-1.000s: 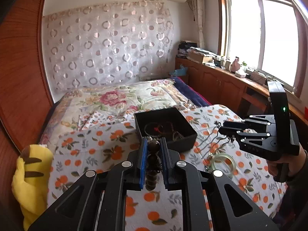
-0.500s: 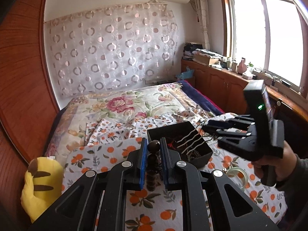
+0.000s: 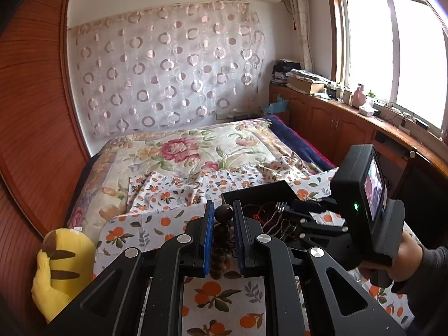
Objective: Organize jewelry
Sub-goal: 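Carry the bead bracelet and hair clip into the black box and release both, then move the left tool to the green-stone chain and close on it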
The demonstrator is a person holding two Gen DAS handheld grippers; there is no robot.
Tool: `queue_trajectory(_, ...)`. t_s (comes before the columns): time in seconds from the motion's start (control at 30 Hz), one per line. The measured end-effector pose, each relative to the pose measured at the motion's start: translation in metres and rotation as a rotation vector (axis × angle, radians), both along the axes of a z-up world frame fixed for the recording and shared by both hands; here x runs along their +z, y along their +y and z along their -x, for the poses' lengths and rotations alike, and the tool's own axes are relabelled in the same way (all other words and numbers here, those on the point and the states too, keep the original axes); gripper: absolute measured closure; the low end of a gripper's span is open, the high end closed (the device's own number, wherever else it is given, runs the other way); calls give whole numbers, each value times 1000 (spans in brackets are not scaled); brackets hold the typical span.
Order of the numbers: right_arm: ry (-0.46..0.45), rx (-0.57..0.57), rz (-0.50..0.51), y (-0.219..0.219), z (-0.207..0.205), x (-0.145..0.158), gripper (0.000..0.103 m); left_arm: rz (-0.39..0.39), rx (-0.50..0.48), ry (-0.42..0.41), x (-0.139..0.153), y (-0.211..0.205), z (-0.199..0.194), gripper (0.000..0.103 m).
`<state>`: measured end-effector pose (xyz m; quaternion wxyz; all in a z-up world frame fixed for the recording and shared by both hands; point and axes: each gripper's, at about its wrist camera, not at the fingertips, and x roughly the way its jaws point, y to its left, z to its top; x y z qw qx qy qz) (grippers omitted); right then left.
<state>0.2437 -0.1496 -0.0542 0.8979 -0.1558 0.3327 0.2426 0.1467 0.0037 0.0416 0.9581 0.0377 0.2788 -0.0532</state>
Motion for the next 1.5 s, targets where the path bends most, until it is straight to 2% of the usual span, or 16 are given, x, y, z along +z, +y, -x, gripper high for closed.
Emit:
queue_trajectory(0.33, -8, -24, -73, -38, 22, 10, 76, 15, -23, -6, 7, -11, -16, 91)
queue_trajectory(0.5, -15, -51, -75, -66, 32, 11, 76, 16, -43, 11, 3, -25, -32, 91)
queue_trajectory(0.77, -21, -79, -86, -99, 42, 10, 76, -15, -71, 39, -10, -55, -51, 91)
queue_trajectory(0.93, -14, -80, -87, -107, 48, 5, 76, -45, -59, 76, -26, -57, -55, 90)
queue_trajectory(1.07, -7, -76, -84, -112, 55, 1, 76, -52, -47, 97, -38, -50, -52, 83)
queue_trajectory(1.23, 15, -75, -91, -121, 65, -4, 76, -44, -37, 111, -49, -42, -39, 70)
queue_trajectory(1.37, 39, -75, -92, -129, 72, -10, 65, -38, -46, 114, -58, -37, -21, 56)
queue_trajectory(1.5, 69, -68, -80, -133, 80, -19, 65, -29, -61, 124, -68, -36, -5, 42)
